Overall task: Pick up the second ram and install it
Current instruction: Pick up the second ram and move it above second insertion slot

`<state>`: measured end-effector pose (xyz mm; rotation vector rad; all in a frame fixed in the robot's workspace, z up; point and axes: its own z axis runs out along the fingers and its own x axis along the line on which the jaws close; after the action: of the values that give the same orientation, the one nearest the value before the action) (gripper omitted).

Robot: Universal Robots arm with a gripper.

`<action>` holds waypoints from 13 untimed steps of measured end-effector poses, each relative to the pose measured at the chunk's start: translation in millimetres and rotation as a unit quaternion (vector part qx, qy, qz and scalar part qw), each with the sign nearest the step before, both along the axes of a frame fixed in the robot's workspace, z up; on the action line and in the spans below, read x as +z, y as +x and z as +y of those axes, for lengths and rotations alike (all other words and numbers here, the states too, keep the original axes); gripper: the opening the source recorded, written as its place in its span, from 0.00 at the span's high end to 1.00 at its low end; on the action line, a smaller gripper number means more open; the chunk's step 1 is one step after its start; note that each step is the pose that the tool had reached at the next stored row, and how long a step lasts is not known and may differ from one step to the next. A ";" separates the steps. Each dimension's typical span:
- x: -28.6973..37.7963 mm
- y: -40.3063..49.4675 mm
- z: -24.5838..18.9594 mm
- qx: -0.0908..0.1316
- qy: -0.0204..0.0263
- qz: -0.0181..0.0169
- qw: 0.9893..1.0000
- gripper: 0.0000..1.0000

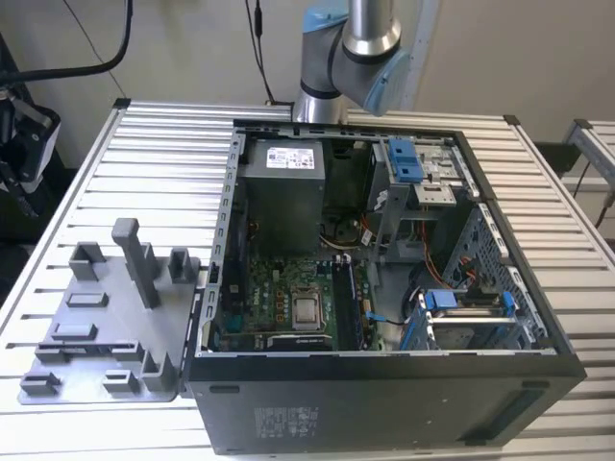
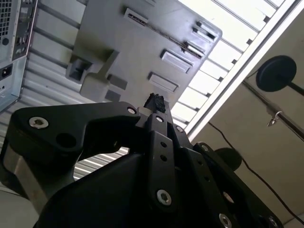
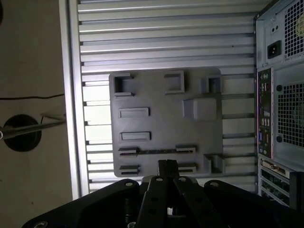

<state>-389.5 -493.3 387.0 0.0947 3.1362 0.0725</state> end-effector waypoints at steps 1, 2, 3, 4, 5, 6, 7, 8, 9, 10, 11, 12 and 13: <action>0.0 0.0 0.0 0.001 0.000 0.000 1.000 0.89; 0.0 0.0 0.0 0.002 0.000 0.000 1.000 0.89; 0.1 0.0 0.0 0.003 0.000 0.000 1.000 0.89; 0.1 0.0 0.0 0.004 0.000 0.000 1.000 0.89; 0.1 0.0 0.0 0.005 0.000 0.000 1.000 0.89; 0.1 0.0 0.0 0.006 0.000 0.000 1.000 0.89; 0.0 0.0 0.0 0.007 0.000 0.000 1.000 0.89; 0.0 0.0 0.0 0.008 0.000 0.000 1.000 0.89; 0.0 0.0 0.0 0.009 0.000 0.000 1.000 0.89; 0.0 0.0 0.0 0.010 0.000 0.000 1.000 0.89; 0.0 0.0 0.0 0.012 0.000 0.000 1.000 0.89; 0.0 0.0 0.0 0.013 0.000 0.000 1.000 0.89; 0.0 0.0 0.0 0.015 0.000 0.000 1.000 0.89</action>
<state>-389.6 -493.3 387.0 0.0480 3.1380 0.0726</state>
